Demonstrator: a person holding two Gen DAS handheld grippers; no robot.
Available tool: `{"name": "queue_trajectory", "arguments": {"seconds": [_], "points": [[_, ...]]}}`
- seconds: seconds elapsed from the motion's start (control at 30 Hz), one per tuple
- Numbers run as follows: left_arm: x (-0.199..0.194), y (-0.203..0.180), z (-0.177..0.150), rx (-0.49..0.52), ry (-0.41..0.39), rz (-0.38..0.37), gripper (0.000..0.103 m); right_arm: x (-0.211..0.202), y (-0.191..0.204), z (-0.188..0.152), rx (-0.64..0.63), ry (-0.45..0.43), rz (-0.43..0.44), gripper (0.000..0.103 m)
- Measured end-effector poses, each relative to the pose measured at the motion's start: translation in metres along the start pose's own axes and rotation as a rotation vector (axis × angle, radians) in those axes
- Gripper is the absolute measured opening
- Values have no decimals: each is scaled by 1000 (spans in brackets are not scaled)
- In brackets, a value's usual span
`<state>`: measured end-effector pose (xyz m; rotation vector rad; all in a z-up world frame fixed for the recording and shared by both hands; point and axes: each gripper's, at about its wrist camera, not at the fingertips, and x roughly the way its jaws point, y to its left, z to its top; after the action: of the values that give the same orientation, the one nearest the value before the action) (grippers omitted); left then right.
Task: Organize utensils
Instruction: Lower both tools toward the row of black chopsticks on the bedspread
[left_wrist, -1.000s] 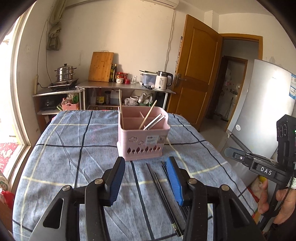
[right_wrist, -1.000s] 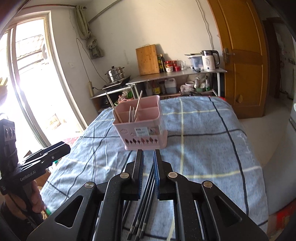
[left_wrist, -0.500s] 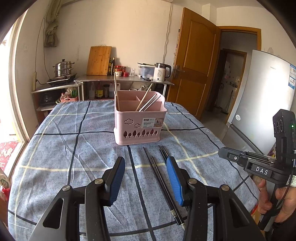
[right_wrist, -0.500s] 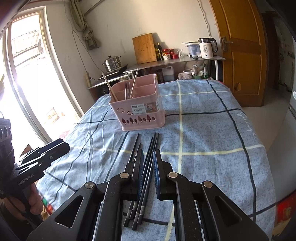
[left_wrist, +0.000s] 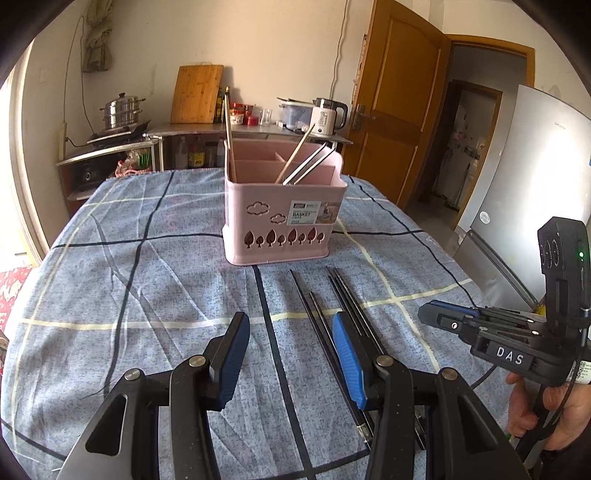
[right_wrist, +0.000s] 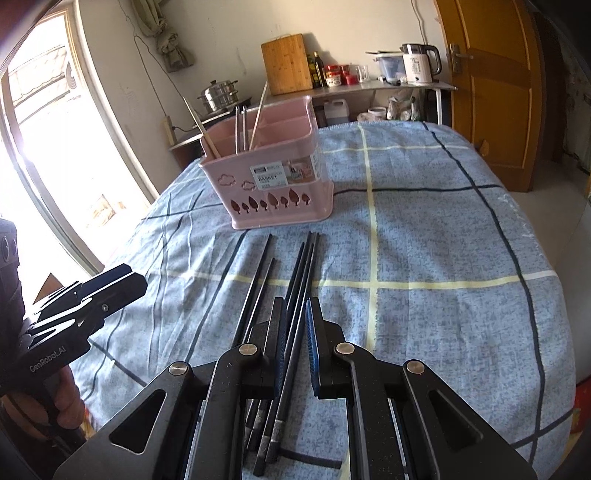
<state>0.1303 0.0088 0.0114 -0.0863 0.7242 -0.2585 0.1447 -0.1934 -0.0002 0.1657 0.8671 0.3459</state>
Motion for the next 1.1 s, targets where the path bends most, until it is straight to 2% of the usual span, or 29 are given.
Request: {"name": "queue_trajectory", "arguments": {"seconds": [0.27,0.6,1.1], "points": [[42,1,3,6,62,-4,46,37,-4,1,5,69,-7,11],[68,8,5,-17,94,-14,46,73,-7,7,-3,130,-29,12],[108,9,12,-51,165,-7,46,74,-13,11,-19,146,-61,12]]}}
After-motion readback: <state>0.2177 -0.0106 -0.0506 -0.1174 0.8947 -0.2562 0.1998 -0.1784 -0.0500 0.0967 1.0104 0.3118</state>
